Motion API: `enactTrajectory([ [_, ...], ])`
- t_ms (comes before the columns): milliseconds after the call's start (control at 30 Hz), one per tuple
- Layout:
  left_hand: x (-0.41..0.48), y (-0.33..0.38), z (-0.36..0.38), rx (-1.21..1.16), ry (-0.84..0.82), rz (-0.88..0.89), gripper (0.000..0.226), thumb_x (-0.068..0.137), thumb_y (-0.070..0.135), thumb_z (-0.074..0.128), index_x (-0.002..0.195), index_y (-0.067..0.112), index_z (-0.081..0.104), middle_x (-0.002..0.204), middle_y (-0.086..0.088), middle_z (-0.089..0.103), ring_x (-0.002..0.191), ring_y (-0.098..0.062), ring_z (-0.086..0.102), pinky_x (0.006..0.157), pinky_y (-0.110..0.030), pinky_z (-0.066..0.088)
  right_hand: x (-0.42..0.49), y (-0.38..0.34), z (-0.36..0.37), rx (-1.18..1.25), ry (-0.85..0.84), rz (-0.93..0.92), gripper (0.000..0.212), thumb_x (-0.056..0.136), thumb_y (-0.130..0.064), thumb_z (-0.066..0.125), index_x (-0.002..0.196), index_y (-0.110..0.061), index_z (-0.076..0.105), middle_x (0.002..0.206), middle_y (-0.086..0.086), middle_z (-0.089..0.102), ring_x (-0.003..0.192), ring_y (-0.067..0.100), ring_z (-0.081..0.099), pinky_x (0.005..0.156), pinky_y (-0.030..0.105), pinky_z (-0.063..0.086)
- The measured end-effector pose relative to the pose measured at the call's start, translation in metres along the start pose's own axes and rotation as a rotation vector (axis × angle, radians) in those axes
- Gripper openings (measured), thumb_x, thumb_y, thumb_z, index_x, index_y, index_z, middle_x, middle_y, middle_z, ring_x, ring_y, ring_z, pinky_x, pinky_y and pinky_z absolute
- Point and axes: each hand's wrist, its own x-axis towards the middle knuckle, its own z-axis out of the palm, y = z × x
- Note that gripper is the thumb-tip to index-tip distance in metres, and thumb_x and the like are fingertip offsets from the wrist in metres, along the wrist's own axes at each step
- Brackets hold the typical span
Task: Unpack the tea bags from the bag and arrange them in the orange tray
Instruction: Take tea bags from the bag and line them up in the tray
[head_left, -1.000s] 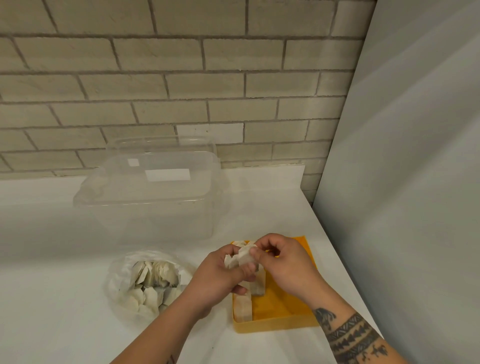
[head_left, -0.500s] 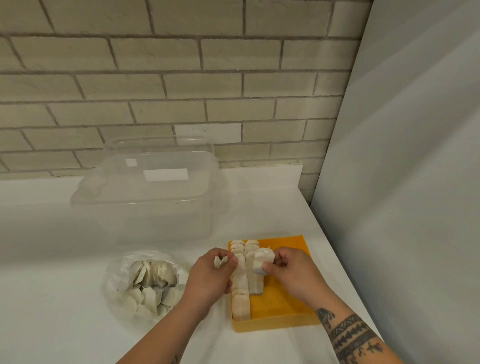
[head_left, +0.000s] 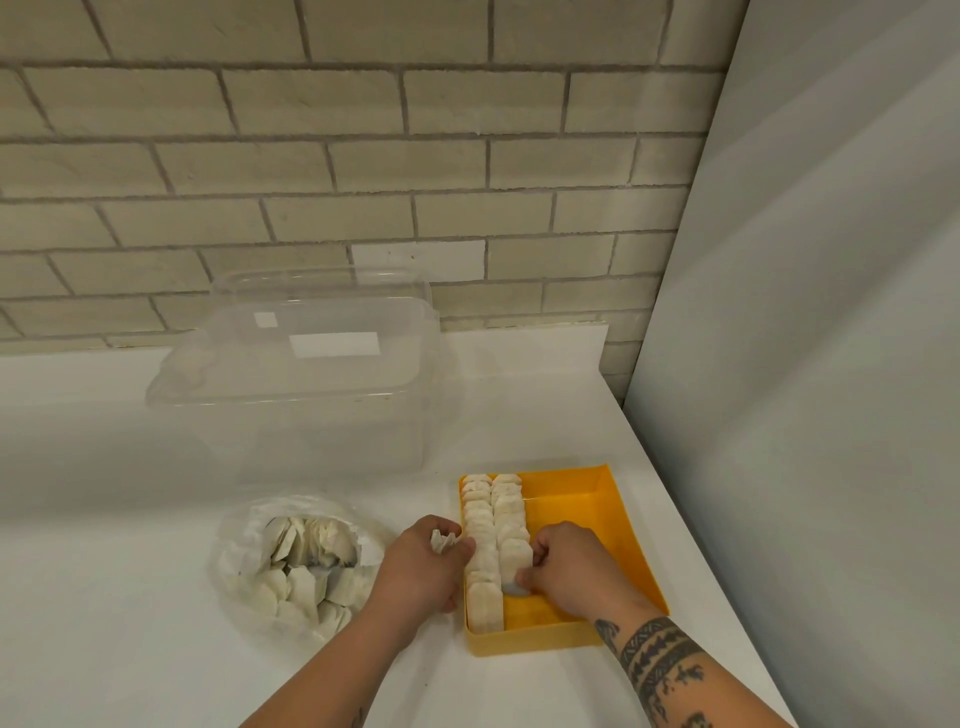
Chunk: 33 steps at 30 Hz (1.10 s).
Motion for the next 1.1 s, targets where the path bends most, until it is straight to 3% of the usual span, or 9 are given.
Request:
enactTrajectory([
  [233,0.0,-0.001,-0.001,-0.012,-0.008,0.013,0.01,0.094,0.026,0.069,0.102,0.023,0.064,0.059,-0.003,0.065,0.047,-0.017,0.06,0.055,-0.031,0.057,-0.003,0.001,-0.001,-0.004,0.083,0.054,0.029,0.075,-0.048,0.082,0.09,-0.03,0.064,0.089,-0.014,0.063,0.082,0.007,0.059,0.069,0.026,0.048],
  [467,0.002,0.0,-0.001,0.015,-0.009,0.007,0.009,0.094,0.027,0.069,0.1,0.023,0.064,0.066,-0.005,0.067,0.048,-0.017,0.06,0.056,-0.033,0.059,-0.003,-0.006,0.001,-0.087,0.118,-0.007,0.021,0.09,-0.039,0.071,0.107,-0.028,0.074,0.107,-0.007,0.072,0.095,0.014,0.065,0.082,0.027,0.053],
  [800,-0.001,0.007,-0.005,0.08,0.01,-0.001,0.018,0.092,0.033,0.071,0.106,0.024,0.063,0.085,-0.007,0.069,0.051,-0.016,0.063,0.058,-0.033,0.062,-0.008,-0.006,-0.008,-0.125,0.15,0.012,0.027,0.093,-0.043,0.066,0.115,-0.027,0.071,0.114,-0.005,0.07,0.1,0.015,0.065,0.083,0.026,0.053],
  [933,-0.005,0.02,-0.005,-0.09,0.073,0.008,0.031,0.097,0.046,0.061,0.104,0.016,0.06,0.088,-0.011,0.071,0.053,-0.018,0.065,0.062,-0.043,0.064,-0.014,-0.005,-0.018,0.064,0.174,-0.026,0.032,0.092,-0.044,0.067,0.12,-0.029,0.068,0.116,-0.011,0.069,0.103,0.008,0.064,0.086,0.023,0.052],
  [1033,-0.011,0.038,-0.005,-0.292,0.019,-0.011,0.049,0.099,0.058,0.048,0.105,0.011,0.061,0.083,-0.012,0.072,0.058,-0.022,0.067,0.058,-0.035,0.06,-0.022,-0.017,-0.023,0.274,0.173,-0.146,0.024,0.092,-0.037,0.07,0.115,-0.031,0.069,0.102,-0.018,0.067,0.085,-0.007,0.06,0.071,0.008,0.042],
  [1100,-0.017,0.05,-0.003,-0.355,-0.049,-0.003,0.058,0.098,0.064,0.041,0.107,0.011,0.063,0.081,-0.013,0.074,0.064,-0.026,0.071,0.055,-0.032,0.057,-0.027,-0.027,-0.025,0.379,0.182,-0.209,0.018,0.09,-0.036,0.072,0.108,-0.033,0.07,0.095,-0.015,0.067,0.075,-0.011,0.057,0.067,0.008,0.041],
])
